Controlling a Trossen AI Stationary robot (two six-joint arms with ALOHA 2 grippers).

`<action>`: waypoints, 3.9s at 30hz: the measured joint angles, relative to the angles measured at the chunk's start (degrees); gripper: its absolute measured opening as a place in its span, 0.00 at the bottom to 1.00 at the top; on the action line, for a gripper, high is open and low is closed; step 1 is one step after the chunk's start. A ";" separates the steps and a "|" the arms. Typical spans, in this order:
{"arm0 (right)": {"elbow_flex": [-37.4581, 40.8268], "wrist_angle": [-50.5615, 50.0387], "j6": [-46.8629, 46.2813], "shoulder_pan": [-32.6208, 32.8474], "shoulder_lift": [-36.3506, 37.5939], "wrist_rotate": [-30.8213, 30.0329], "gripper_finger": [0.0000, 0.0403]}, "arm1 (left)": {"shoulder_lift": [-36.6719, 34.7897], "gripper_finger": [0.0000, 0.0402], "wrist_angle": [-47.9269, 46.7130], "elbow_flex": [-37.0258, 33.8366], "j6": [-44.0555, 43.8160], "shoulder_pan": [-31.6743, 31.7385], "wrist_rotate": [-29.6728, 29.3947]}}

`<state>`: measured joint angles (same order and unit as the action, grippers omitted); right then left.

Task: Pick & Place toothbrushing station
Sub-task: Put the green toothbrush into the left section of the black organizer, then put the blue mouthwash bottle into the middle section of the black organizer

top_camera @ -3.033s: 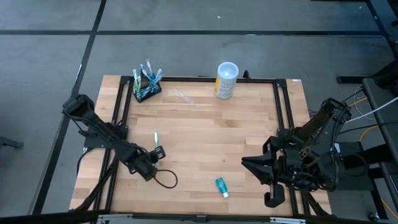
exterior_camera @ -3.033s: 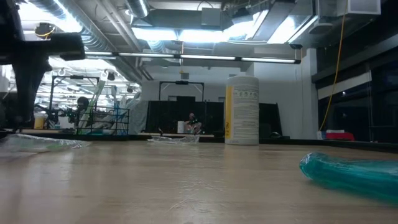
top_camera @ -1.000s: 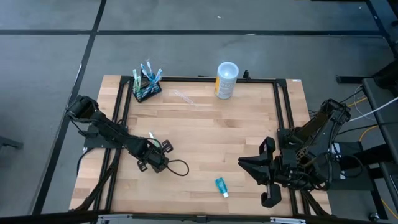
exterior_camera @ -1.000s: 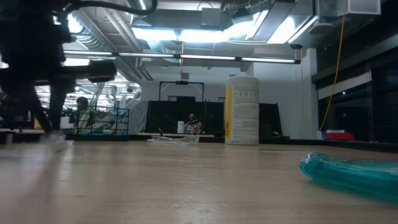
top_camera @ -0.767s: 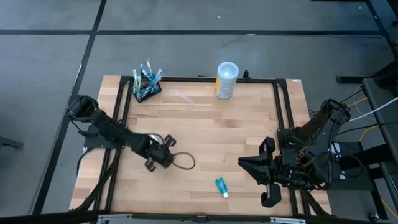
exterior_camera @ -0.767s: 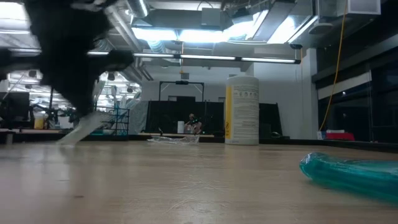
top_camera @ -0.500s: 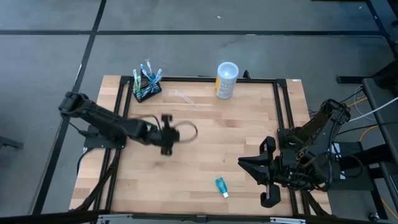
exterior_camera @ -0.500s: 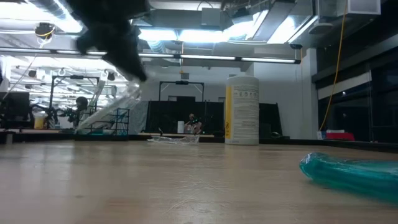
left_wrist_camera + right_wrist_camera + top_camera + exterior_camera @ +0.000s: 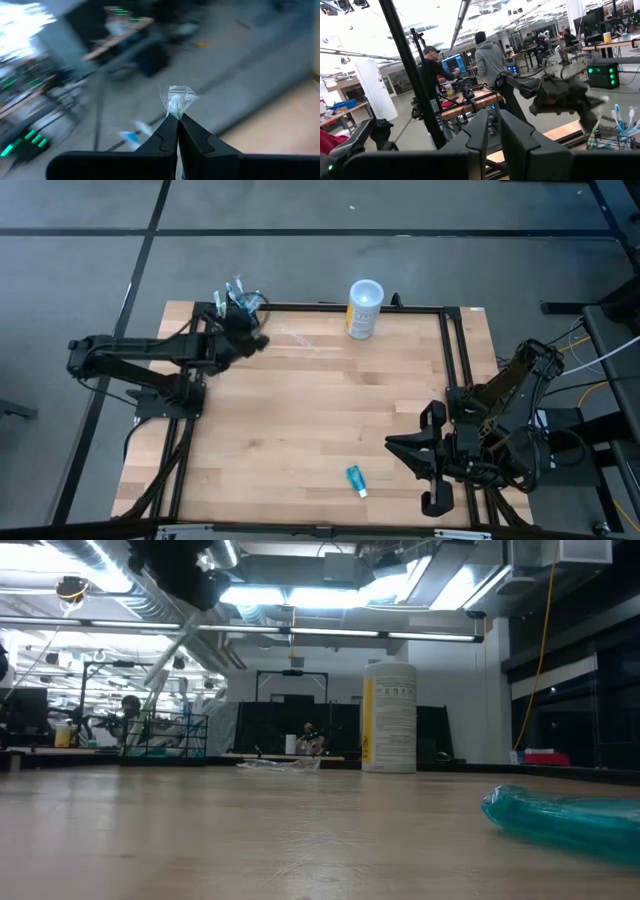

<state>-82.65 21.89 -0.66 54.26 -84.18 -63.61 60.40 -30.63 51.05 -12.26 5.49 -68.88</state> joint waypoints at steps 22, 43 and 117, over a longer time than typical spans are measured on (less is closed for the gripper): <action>-0.02 0.02 -5.35 1.11 0.02 -2.04 0.12 | 6.01 0.00 6.73 -0.04 -18.50 19.79 -15.66; -0.02 0.34 -9.66 1.36 0.04 -7.93 0.12 | 11.47 0.00 6.49 -0.04 -29.21 30.78 -13.69; -0.01 2.57 -8.80 -0.55 0.02 -3.60 0.12 | 13.57 0.26 -33.82 0.07 -77.83 -2.26 -14.39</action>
<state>-82.66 24.46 -9.46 53.71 -84.16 -67.21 73.97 -64.45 51.11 -90.10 3.23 -83.27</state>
